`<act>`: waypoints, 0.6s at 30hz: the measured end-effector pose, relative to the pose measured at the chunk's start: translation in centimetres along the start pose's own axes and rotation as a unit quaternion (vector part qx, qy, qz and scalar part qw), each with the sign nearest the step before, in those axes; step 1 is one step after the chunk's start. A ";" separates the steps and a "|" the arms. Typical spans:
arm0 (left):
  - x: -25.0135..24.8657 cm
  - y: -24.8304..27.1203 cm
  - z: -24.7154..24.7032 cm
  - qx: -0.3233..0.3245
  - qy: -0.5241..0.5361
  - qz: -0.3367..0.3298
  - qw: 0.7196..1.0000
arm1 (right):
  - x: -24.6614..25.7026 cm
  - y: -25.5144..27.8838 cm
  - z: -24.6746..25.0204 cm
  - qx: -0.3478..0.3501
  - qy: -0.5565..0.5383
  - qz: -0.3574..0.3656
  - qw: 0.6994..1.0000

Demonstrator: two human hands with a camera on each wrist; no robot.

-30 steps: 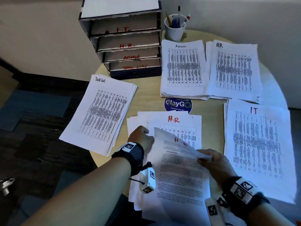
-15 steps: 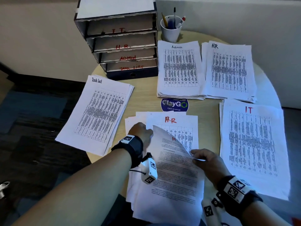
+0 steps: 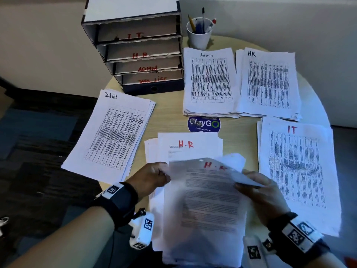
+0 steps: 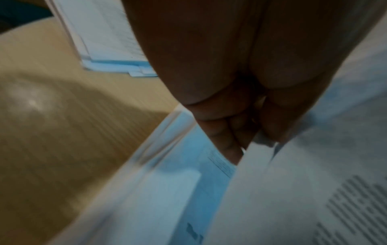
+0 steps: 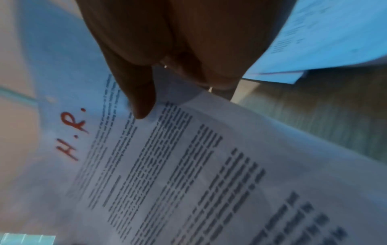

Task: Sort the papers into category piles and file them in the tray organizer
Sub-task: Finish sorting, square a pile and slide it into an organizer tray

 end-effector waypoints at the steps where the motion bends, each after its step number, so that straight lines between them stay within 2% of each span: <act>1: 0.2 -0.3 0.1 0.010 -0.044 0.013 0.999 | 0.0 -0.1 -0.2 0.000 0.038 0.008 0.999; 3: 0.2 -1.9 1.6 -0.026 -0.170 0.013 0.985 | -0.1 -0.1 -0.7 0.011 0.067 0.015 0.998; 6: -1.5 -4.0 6.4 -0.221 -0.273 0.015 0.936 | -1.1 0.2 -0.3 0.004 -0.045 -0.021 0.999; 7: -1.6 -4.5 7.1 -0.253 -0.296 0.031 0.920 | -1.4 0.5 -0.1 -0.008 -0.066 -0.030 0.997; 11: -0.8 -6.2 4.9 -0.225 -0.373 0.111 0.893 | -2.9 1.6 0.1 -0.033 -0.002 -0.056 0.998; 15: -0.5 -6.4 3.9 -0.242 -0.322 0.099 0.910 | -4.1 2.2 -0.6 -0.044 0.021 -0.090 0.995; 18: -0.9 -5.8 3.8 -0.271 -0.289 0.052 0.917 | -4.3 2.3 -0.9 -0.037 0.015 -0.087 0.995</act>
Point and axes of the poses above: each hand's wrist, its own y-axis away from the middle knuckle, its own z-axis out of the back of the hand, x = y × z, the point moved 10 cm from there along -y, towards the middle knuckle, and after that the axes turned 10 degrees about y, right-handed, at the moved point
